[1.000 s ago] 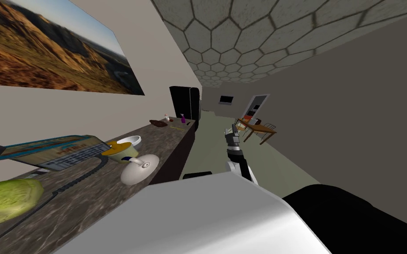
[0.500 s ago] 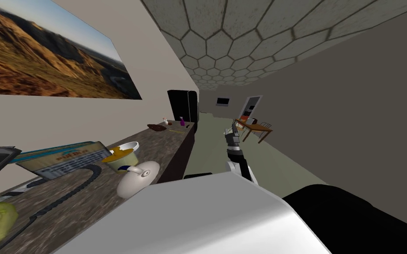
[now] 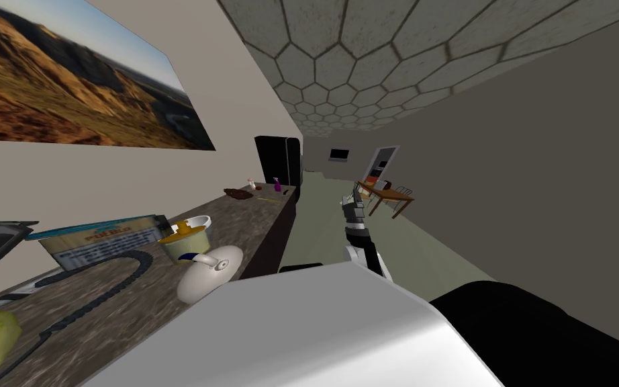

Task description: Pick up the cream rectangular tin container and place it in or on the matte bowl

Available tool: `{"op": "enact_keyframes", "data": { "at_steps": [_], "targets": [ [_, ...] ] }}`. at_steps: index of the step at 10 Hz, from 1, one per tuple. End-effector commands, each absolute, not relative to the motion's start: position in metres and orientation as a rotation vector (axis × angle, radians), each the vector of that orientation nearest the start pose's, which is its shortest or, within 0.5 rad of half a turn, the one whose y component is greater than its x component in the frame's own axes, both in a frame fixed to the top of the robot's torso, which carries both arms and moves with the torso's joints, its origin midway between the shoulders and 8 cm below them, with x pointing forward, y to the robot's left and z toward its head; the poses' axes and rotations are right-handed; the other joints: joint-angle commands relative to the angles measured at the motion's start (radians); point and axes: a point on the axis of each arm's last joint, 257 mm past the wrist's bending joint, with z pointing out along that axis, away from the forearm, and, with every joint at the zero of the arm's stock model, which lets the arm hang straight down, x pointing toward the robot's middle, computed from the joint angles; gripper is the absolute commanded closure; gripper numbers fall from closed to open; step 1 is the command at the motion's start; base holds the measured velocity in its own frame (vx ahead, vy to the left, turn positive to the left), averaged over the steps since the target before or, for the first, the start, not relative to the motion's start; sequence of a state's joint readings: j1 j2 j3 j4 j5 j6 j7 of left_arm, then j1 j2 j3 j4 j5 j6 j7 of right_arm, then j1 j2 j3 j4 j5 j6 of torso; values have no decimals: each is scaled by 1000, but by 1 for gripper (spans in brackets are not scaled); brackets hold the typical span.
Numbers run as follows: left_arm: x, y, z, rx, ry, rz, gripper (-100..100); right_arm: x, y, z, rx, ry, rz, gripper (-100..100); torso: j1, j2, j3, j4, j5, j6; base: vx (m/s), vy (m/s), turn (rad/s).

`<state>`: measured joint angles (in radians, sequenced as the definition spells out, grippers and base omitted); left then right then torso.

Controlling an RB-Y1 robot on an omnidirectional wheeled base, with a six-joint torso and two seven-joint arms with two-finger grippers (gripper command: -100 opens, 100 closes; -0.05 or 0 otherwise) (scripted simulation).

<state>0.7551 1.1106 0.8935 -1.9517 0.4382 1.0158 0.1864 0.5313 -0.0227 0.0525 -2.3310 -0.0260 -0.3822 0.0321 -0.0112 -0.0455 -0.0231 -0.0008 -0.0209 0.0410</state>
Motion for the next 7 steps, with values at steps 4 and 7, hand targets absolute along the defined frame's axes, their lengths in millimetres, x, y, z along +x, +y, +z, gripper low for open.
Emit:
{"op": "enact_keyframes", "data": {
  "at_steps": [4,7],
  "targets": [
    [260,732,10,-1525,1185,123,-100,353,-267,13,729,693,1310,0,5,7,4,2,1,-1,-86,66,95],
    [263,726,17,-1526,1181,108,-100,353,-267,13,729,693,1310,0,4,9,5,2,1,-1,-94,57,50]
  ]
}}
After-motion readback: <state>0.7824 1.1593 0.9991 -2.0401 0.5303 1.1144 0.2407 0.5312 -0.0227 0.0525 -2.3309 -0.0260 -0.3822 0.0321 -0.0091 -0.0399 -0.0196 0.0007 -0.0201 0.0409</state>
